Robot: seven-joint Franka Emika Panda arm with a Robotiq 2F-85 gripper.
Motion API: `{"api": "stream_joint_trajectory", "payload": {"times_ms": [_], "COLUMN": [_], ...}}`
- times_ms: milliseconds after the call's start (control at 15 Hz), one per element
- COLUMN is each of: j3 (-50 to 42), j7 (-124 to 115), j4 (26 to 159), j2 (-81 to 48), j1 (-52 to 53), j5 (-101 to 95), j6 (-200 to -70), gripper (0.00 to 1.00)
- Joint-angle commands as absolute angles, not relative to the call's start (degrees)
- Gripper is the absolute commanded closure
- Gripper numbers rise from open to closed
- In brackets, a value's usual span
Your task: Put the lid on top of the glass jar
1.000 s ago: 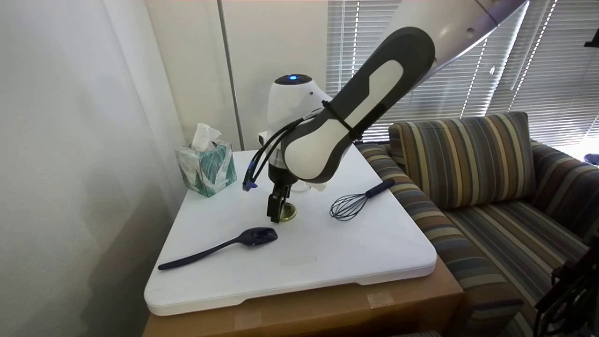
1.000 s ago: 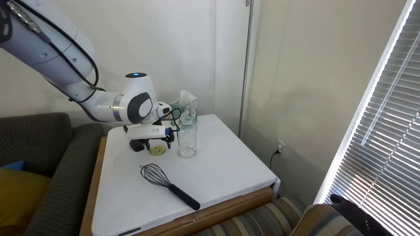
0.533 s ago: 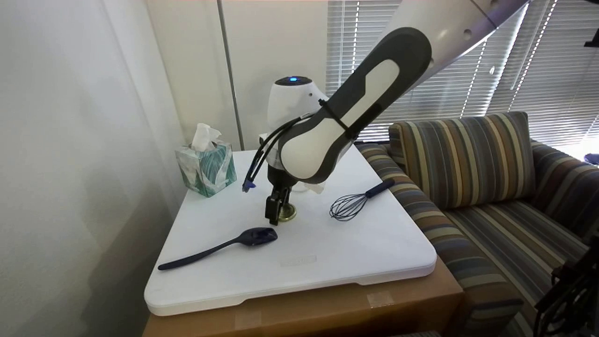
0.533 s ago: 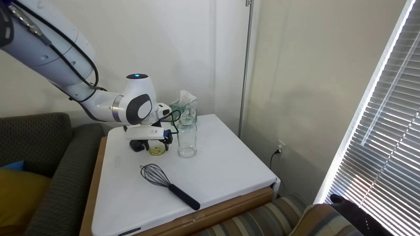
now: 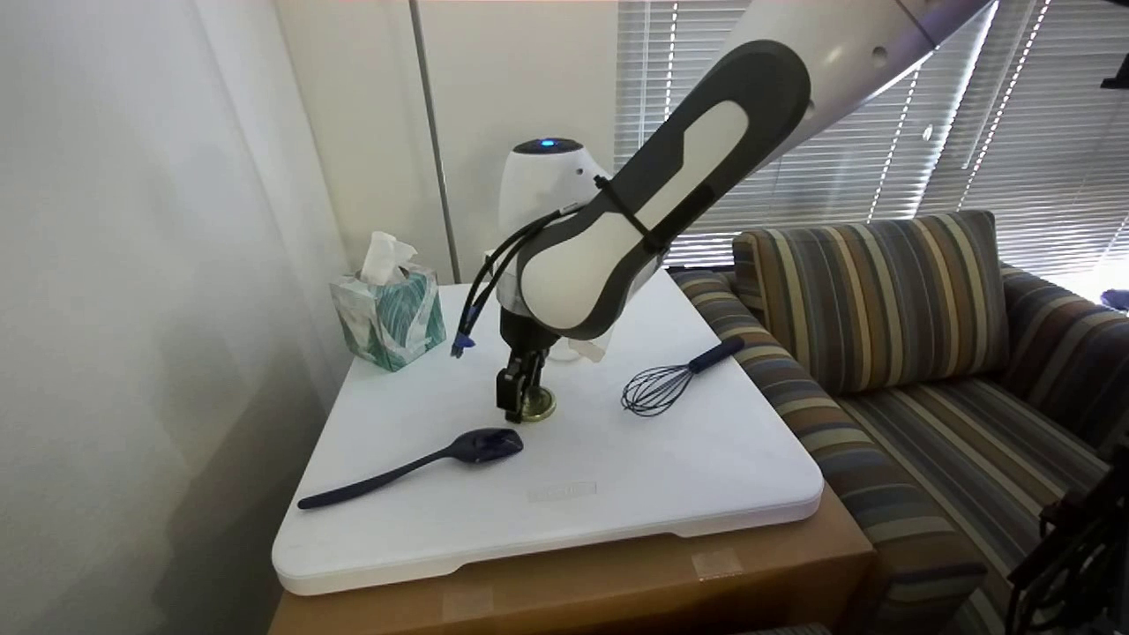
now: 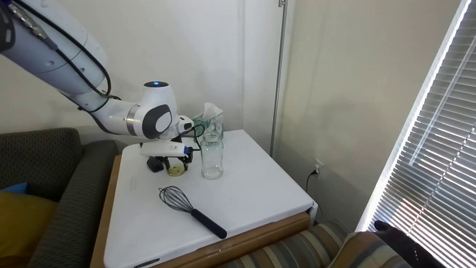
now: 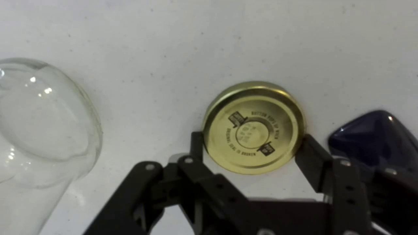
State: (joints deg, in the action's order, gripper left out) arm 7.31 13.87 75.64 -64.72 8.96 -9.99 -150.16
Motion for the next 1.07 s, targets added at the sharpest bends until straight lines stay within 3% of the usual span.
{"api": "stream_joint_trajectory", "payload": {"times_ms": [0, 1000], "j3": [6.84, 5.62], "j7": [13.79, 14.43], "j4": [76.28, 79.03], "j2": [-63.62, -53.66], "j1": [9.09, 11.32], "j5": [-9.81, -12.78], "j6": [-149.36, -150.82], "gripper": [0.54, 0.54]}}
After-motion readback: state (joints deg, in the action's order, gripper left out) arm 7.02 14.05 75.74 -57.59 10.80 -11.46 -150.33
